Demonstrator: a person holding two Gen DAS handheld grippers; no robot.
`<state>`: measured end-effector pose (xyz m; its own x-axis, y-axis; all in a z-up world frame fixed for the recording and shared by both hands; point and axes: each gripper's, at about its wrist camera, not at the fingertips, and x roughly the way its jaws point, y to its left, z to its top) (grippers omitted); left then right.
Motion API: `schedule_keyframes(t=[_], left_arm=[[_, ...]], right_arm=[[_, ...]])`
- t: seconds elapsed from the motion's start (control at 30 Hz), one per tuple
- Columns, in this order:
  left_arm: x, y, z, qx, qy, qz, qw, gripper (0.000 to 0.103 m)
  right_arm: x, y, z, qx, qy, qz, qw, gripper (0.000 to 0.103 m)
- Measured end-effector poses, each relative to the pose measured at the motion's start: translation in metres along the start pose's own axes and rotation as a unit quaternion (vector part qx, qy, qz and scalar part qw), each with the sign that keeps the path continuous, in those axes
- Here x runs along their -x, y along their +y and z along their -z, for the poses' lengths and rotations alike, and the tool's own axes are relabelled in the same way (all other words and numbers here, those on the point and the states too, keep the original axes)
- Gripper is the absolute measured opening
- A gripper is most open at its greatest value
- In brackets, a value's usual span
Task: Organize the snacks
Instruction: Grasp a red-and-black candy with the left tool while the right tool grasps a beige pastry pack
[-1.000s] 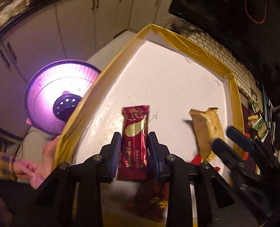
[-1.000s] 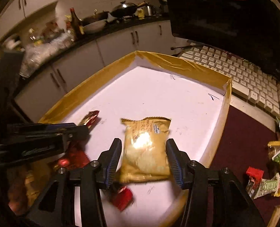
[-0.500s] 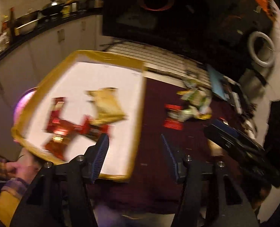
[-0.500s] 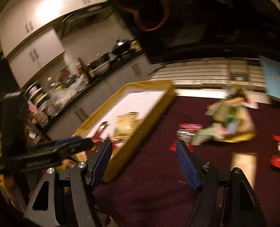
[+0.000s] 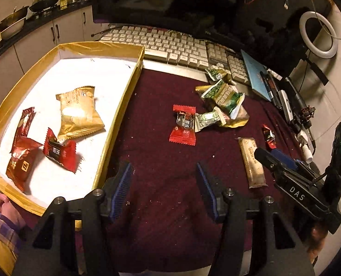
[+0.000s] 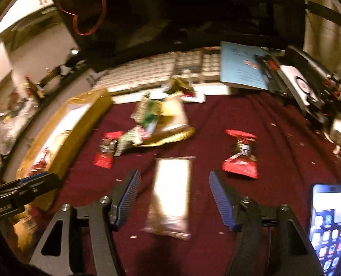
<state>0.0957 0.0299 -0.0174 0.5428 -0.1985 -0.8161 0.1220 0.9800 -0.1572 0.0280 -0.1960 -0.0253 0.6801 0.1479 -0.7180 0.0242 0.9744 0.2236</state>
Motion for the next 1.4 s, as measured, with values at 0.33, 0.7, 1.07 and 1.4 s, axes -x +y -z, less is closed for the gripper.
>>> schedule_keyframes(t=[0.33,0.7,1.07,1.4], left_arm=[[-0.012,-0.012,-0.006,-0.016,0.005,-0.009,0.9998,0.055],[-0.066,-0.016,-0.037,-0.011,0.025,0.013,0.9995,0.055],[-0.089,-0.035,-0.052,-0.062,0.014,-0.041,0.9971,0.025],[-0.024,-0.006,-0.034,-0.025,-0.001,0.019,0.9995,0.022]], right_arm=[[-0.016,0.021,0.016,0.054,0.018,0.053,0.997,0.034],[0.004,0.0,-0.016,-0.022,-0.044,-0.077,0.996,0.034],[-0.017,0.005,-0.022,-0.022,-0.054,-0.085,0.995,0.034],[-0.012,0.007,-0.019,-0.011,-0.063,-0.105,0.992,0.034]])
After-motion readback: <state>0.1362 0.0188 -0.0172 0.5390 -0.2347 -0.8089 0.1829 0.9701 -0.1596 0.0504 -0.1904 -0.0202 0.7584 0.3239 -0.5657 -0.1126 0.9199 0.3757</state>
